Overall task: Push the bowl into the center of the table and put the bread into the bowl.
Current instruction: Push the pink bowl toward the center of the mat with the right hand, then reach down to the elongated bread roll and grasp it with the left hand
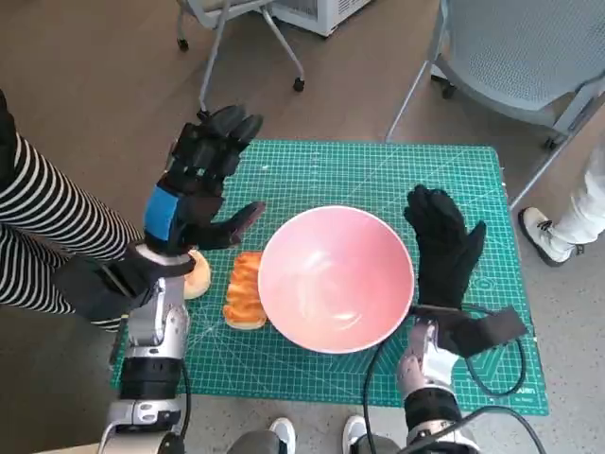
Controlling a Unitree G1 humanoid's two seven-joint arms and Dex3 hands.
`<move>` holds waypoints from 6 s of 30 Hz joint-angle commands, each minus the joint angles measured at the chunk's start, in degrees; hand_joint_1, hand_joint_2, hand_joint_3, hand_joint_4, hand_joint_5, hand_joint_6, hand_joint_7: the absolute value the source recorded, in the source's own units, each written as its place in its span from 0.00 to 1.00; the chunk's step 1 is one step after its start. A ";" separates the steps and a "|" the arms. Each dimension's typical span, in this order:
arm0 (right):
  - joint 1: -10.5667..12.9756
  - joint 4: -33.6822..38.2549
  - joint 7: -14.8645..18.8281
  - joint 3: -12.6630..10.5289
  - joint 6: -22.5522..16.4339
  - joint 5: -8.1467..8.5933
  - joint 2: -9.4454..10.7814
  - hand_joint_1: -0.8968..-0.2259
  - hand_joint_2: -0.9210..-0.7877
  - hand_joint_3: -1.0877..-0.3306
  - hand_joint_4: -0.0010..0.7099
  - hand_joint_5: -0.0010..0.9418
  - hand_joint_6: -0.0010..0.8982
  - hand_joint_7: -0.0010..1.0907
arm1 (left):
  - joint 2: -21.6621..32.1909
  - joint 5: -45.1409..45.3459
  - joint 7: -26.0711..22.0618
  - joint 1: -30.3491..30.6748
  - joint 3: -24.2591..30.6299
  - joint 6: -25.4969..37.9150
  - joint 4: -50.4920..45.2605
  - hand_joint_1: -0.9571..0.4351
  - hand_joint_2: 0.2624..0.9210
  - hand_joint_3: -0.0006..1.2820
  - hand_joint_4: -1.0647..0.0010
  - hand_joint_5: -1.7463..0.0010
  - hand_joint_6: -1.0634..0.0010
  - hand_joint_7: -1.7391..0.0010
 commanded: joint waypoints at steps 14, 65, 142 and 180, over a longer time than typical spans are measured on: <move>-3.05 1.60 -0.47 -1.30 2.15 -0.91 -1.67 0.42 0.00 0.34 0.10 0.00 0.06 0.46 | 0.42 0.23 1.04 2.18 0.16 -0.07 -3.16 0.58 0.71 0.41 0.95 0.78 1.00 0.62; 11.41 -38.55 -9.43 6.17 11.71 -16.87 -15.59 0.24 0.00 0.38 0.21 0.01 0.05 0.53 | 36.29 10.61 -20.13 2.08 -3.37 12.05 -10.96 0.49 0.68 0.04 0.90 1.00 0.91 0.84; 12.96 -40.22 -8.77 5.20 12.59 -13.63 -18.10 0.28 0.00 0.40 0.22 0.00 0.08 0.46 | 24.09 36.18 -0.93 4.72 -20.85 16.50 -2.10 0.42 0.75 0.00 0.87 0.99 0.81 0.99; 13.07 -39.02 -8.48 5.30 11.75 -12.62 -17.92 0.27 0.00 0.40 0.22 0.00 0.09 0.44 | 21.36 43.81 8.10 5.18 -22.85 27.57 -3.02 0.69 0.88 0.01 0.25 0.88 0.34 0.84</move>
